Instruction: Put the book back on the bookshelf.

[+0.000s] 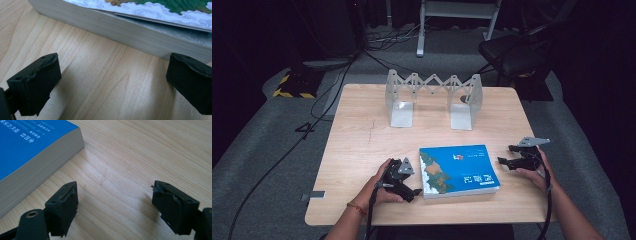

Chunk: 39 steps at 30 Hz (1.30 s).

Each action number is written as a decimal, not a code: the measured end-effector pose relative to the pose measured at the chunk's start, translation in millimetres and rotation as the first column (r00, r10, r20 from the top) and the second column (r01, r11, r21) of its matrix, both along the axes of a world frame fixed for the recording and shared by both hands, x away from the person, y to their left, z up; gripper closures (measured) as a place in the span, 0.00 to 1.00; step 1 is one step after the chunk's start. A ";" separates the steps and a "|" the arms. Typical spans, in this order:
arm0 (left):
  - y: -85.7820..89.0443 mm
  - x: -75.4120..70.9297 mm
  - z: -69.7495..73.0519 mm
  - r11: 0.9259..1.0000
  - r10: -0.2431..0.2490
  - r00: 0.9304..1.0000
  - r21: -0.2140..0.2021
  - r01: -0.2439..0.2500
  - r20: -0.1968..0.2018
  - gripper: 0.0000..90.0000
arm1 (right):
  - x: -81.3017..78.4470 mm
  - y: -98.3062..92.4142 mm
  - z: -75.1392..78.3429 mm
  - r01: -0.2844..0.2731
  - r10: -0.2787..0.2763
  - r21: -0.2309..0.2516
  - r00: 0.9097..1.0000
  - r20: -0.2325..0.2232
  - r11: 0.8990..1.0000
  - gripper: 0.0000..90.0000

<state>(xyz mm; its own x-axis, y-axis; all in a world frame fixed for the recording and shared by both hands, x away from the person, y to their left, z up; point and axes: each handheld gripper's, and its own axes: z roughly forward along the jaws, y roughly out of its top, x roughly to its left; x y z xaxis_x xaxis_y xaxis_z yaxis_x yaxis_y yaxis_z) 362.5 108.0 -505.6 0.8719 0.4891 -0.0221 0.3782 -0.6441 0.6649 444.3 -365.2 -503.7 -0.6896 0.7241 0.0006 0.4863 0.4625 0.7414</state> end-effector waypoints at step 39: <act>6.8 -1.3 0.2 0.999 0.041 0.999 0.004 -0.041 0.000 0.00 | -79.8 25.1 22.4 -0.289 0.279 -0.088 0.954 -0.114 0.953 0.35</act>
